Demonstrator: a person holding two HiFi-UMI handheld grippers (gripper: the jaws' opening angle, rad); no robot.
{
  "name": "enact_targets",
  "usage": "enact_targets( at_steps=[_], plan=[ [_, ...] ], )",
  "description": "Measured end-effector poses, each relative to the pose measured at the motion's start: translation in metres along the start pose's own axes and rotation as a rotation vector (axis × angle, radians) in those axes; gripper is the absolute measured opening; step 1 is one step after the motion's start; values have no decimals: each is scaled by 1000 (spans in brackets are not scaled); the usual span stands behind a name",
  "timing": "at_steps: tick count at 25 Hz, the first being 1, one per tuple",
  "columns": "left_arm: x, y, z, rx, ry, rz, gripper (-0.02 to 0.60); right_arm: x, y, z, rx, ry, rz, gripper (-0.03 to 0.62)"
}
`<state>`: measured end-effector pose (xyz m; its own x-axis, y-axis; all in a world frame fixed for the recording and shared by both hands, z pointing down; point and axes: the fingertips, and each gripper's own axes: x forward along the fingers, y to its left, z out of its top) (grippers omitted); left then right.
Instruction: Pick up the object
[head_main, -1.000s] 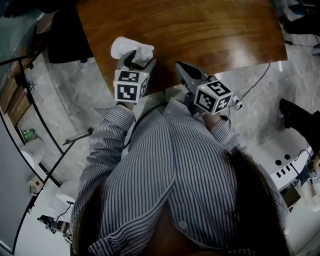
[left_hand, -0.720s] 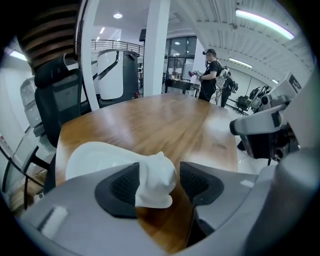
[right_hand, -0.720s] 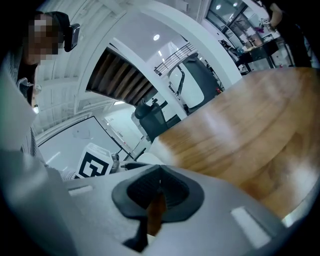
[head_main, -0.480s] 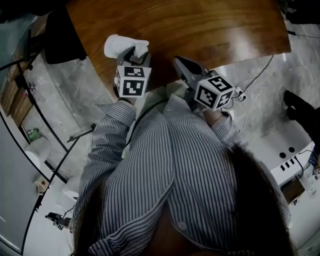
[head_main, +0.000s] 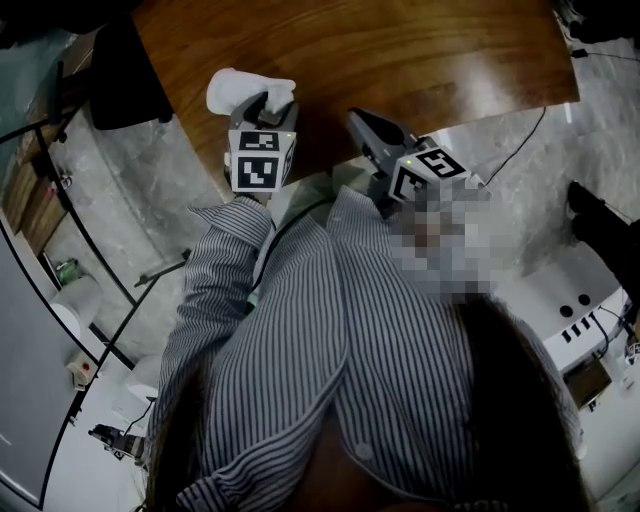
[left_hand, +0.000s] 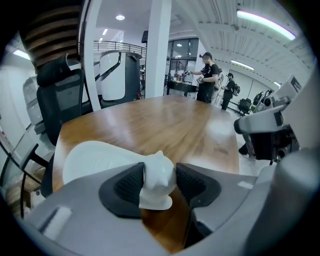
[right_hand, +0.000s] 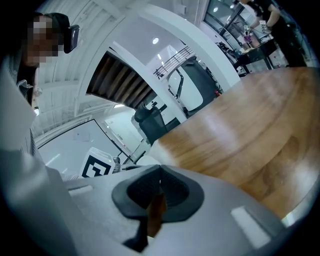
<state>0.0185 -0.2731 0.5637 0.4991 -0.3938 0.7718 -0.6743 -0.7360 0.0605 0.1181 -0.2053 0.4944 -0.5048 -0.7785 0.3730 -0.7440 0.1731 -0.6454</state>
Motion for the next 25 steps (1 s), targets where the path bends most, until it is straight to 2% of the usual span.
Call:
enact_targets(
  at_steps=[4,8,14,19,21,25],
  plan=[
    [-14,-1,15,-106,-86,-45,209,0,8,6,-10,-8,21,2],
    [-40,3,36,-171,-203,-42,209,3,24,15,-46,-16,61,2],
    [-95,15,71,-284,-452,-35,209,14,51,44,-153,-40,131,2],
    [-140,14,78,-364,-619,-54,209,25,79,43,-220,-7,184,2],
    [-150,15,78,-389,-661,-65,209,28,88,42,-233,5,201,2],
    [-159,20,70,-427,-691,-63,209,32,102,44,-261,6,226,2]
  ],
)
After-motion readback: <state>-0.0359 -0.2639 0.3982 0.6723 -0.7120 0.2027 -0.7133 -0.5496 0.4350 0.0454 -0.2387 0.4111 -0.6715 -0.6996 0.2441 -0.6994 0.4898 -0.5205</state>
